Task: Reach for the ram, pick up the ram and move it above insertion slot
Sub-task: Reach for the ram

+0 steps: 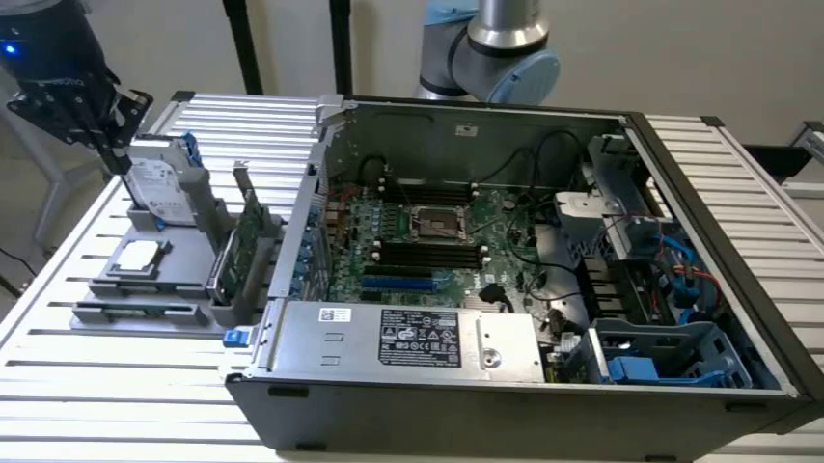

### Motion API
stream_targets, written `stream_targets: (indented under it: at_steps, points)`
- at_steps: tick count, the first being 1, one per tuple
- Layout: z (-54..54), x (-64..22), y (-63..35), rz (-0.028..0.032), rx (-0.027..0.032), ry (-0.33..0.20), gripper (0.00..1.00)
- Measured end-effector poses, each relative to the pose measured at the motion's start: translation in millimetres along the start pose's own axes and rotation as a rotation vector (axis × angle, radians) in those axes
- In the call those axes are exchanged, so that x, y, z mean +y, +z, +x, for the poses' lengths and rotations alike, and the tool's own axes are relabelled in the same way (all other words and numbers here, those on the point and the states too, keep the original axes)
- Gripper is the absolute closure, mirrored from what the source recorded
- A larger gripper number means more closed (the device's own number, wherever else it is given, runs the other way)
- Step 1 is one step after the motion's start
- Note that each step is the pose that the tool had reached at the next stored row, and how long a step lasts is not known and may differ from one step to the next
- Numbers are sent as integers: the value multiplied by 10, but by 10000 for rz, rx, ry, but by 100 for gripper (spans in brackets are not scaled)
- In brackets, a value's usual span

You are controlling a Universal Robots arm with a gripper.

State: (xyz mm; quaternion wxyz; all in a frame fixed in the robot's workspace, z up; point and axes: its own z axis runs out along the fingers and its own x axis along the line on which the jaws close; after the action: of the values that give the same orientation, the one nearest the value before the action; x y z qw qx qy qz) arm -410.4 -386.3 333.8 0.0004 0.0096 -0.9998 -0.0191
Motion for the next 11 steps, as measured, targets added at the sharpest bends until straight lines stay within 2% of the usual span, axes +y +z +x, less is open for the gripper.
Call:
stream_targets:
  at_steps: [3, 6, 8, 11]
  points:
    - [-8, -2, -1, 1, 2, 0, 89]
    - [-102, -43, -2, 1, 10, 1, 89]
    - [-166, -95, -4, 0, 18, 0, 89]
    - [-186, -225, -3, 0, 21, 0, 89]
